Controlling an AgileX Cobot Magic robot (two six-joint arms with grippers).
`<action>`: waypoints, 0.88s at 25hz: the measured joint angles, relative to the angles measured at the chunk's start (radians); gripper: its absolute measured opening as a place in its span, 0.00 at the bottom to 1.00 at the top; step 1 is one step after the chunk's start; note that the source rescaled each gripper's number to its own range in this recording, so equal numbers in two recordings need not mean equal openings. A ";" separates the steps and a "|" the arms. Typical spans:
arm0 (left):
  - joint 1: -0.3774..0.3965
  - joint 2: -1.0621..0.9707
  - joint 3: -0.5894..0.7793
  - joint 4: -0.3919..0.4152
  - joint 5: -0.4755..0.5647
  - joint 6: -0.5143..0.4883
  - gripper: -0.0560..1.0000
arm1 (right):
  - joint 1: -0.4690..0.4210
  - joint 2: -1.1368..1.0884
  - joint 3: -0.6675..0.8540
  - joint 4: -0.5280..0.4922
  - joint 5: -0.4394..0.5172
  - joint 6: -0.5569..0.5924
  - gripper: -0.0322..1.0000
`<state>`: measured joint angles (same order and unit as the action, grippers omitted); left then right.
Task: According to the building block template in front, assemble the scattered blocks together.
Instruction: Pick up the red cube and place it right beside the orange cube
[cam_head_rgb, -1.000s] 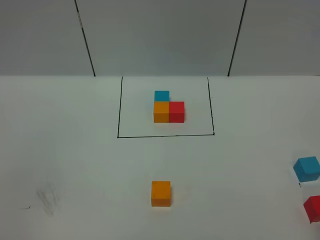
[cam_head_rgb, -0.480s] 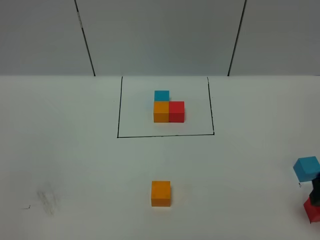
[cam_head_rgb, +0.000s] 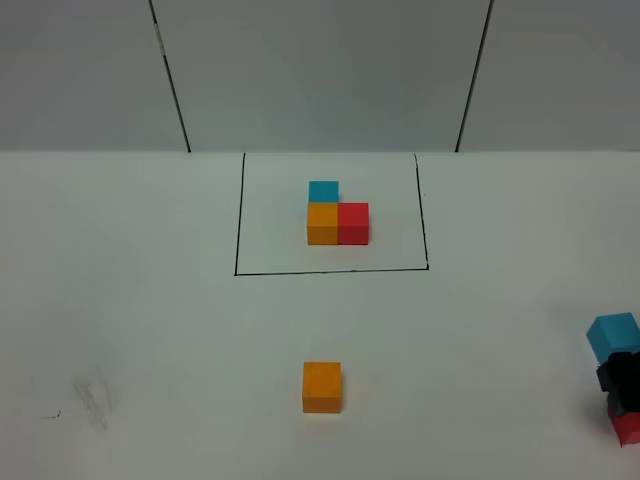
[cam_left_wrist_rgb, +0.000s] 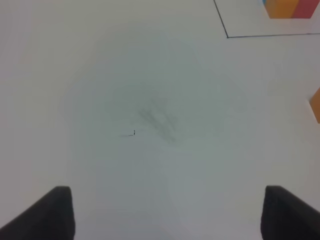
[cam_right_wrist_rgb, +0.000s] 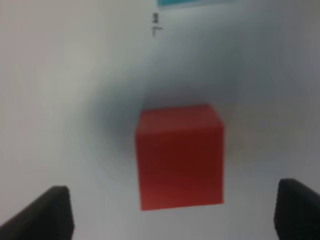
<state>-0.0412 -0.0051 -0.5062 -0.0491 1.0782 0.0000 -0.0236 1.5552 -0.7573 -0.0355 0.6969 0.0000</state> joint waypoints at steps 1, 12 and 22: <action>0.000 0.000 0.000 0.000 0.000 0.000 0.67 | 0.000 0.000 0.000 -0.021 -0.001 0.014 0.68; 0.000 0.000 0.000 0.000 0.000 0.000 0.67 | 0.000 0.000 0.000 -0.039 -0.041 0.038 0.67; 0.000 0.000 0.000 0.000 0.000 0.000 0.67 | 0.000 0.120 0.000 -0.006 -0.088 0.038 0.67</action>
<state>-0.0412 -0.0051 -0.5062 -0.0491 1.0782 0.0000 -0.0236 1.6757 -0.7576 -0.0412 0.6086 0.0380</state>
